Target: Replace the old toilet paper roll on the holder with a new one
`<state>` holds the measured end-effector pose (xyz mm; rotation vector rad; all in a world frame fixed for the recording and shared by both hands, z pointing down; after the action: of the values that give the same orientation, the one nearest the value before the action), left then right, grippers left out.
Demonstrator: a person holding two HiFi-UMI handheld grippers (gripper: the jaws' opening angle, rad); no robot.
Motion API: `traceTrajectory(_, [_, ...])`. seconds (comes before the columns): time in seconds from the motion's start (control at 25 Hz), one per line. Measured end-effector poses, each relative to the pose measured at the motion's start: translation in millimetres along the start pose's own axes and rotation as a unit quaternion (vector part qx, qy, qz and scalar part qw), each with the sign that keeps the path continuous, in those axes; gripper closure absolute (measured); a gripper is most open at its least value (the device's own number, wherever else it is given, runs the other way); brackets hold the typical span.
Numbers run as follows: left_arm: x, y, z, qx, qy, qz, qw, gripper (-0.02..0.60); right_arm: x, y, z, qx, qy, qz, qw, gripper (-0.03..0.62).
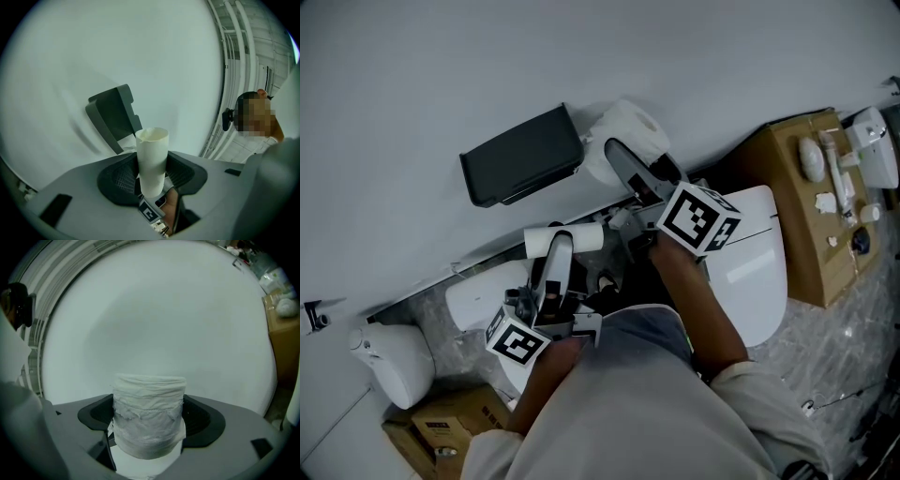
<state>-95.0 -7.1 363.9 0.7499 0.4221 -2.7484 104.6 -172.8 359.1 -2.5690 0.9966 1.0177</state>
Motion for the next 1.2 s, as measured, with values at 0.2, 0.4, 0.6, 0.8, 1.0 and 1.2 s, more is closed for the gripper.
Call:
traceTrajectory(0.2, [-0.6,-6.8,2.8,0.011,-0.002,-0.012,0.9999,0.410,-21.3,8.6,-15.9,0.013,0.109,0.005,0.994,0.149])
traceTrajectory(0.4, [3.7,-18.0,5.8,0.018,-0.007,-0.024,0.9995,0.410,-34.6,12.3,-13.0,0.014,0.168,-0.002,0.986,0.149])
traceTrajectory(0.6, [13.7,-35.1,7.6,0.024,-0.008,-0.038,0.9990,0.410,-40.3,16.9,2.4,0.037,0.157,-0.005,0.987,0.149])
traceTrajectory(0.8, [21.7,-49.6,7.9,0.024,-0.009,-0.047,0.9986,0.410,-58.2,20.2,15.6,0.049,0.169,0.007,0.984,0.151])
traceTrajectory(1.0, [17.5,-47.5,9.4,0.025,-0.010,-0.050,0.9984,0.410,-61.7,16.3,7.9,0.058,0.184,0.007,0.981,0.151])
traceTrajectory(1.2, [18.3,-49.8,11.3,0.022,-0.016,-0.050,0.9984,0.410,-70.0,15.2,13.5,0.084,0.176,0.022,0.981,0.151])
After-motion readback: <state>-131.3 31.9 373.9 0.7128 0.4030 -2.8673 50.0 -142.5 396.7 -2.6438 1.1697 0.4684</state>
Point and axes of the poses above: the fingertips, and each gripper's own axes: y forward along the fingers, z to its left, x out of its top, the point moved 9 cm from there along -y, backward along the fingers
